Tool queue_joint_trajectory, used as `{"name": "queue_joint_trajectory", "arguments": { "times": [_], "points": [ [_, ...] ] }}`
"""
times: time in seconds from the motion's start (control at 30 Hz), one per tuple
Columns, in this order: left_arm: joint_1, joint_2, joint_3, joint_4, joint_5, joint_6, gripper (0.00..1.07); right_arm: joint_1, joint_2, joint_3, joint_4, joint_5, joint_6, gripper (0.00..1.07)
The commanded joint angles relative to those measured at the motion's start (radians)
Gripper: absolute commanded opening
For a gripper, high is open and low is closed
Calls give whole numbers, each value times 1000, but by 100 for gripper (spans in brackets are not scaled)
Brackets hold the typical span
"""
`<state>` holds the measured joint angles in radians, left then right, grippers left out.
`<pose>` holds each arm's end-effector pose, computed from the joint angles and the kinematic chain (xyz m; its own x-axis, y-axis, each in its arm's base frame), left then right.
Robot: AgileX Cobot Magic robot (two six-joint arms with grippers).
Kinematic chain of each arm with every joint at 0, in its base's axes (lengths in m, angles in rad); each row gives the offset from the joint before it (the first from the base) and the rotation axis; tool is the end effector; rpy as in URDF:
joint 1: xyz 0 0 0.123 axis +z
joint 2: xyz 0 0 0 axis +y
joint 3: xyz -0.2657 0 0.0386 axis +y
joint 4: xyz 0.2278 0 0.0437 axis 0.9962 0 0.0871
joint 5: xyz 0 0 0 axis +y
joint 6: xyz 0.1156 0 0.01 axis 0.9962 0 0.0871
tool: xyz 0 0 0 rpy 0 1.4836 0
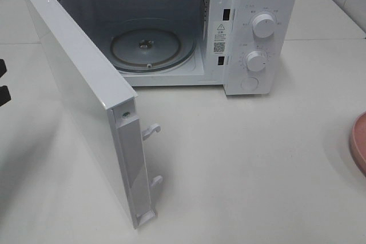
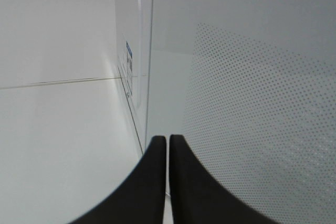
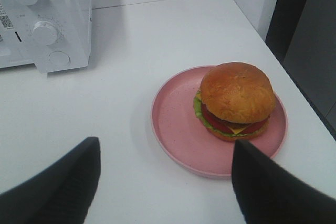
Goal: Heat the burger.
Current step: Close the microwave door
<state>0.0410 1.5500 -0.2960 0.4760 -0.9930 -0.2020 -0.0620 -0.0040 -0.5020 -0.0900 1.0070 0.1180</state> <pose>0.2515 -0.0342 0.1622 -0.2018 0.0586 -0.9777 0.3512 0.9362 -0.0163 0.0176 -0.0099 0.2627 -0.3895 0.0939 -0.9162 0.1588 0.9867 0.0336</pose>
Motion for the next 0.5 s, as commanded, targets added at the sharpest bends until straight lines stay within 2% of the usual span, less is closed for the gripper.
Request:
{"name": "queue_joint_trajectory", "arguments": {
  "times": [0.03,0.13,0.5],
  "points": [
    [-27,39,-4,-18,-62,2,1,-3,-30,-1,-1,-7,-16,67],
    [-79,100,-31,-21,-63,21,1,-3,-30,-1,-1,-7,-16,67],
    [-184,212,-100,-69,-69,20,1,-3,-30,-1,-1,-7,-15,67]
  ]
}}
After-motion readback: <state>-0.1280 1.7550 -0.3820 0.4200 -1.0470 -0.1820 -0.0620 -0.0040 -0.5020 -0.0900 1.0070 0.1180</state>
